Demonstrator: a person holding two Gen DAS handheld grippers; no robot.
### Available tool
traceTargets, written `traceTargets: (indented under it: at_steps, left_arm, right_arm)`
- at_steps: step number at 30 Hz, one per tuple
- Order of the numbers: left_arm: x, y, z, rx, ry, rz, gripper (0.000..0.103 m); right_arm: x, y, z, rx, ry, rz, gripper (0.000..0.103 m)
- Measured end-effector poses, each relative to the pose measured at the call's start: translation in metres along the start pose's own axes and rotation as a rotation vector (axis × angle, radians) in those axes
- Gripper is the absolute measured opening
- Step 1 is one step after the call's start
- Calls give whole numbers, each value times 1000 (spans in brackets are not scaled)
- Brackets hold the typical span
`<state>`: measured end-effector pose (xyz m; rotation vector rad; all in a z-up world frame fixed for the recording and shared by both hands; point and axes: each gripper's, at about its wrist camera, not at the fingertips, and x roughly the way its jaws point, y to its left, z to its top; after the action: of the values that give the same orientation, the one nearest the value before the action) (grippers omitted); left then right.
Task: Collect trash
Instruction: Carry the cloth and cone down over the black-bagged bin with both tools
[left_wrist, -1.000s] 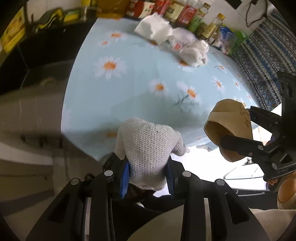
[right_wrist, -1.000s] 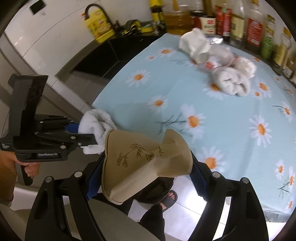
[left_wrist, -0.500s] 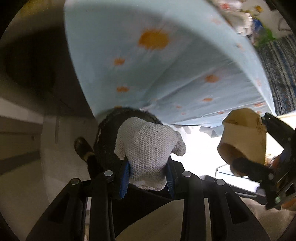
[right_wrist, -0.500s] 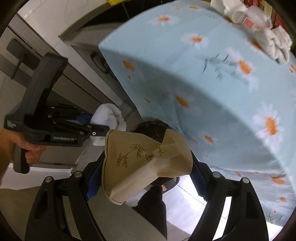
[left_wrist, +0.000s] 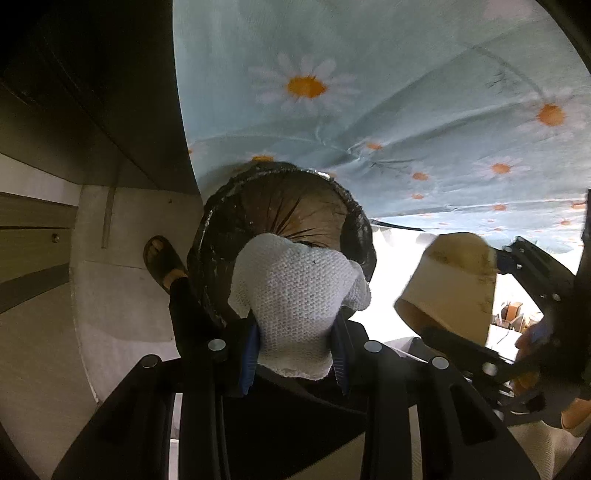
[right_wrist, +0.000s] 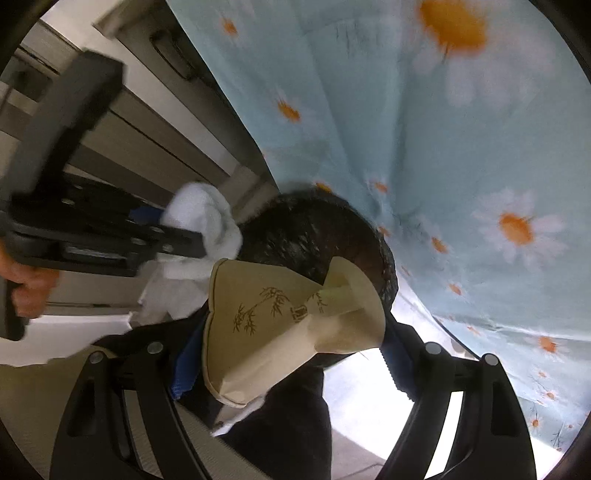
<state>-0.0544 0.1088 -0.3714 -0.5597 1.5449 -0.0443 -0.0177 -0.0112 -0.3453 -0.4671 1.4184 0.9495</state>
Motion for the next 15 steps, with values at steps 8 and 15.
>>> traceTargets:
  at_steps: [8, 15]
  left_arm:
    - [46, 21, 10, -29, 35, 24, 32]
    - [63, 22, 8, -29, 79, 26, 36]
  right_arm:
    - [58, -13, -10, 58, 46, 20, 82]
    - [68, -16, -7, 88, 56, 22, 83]
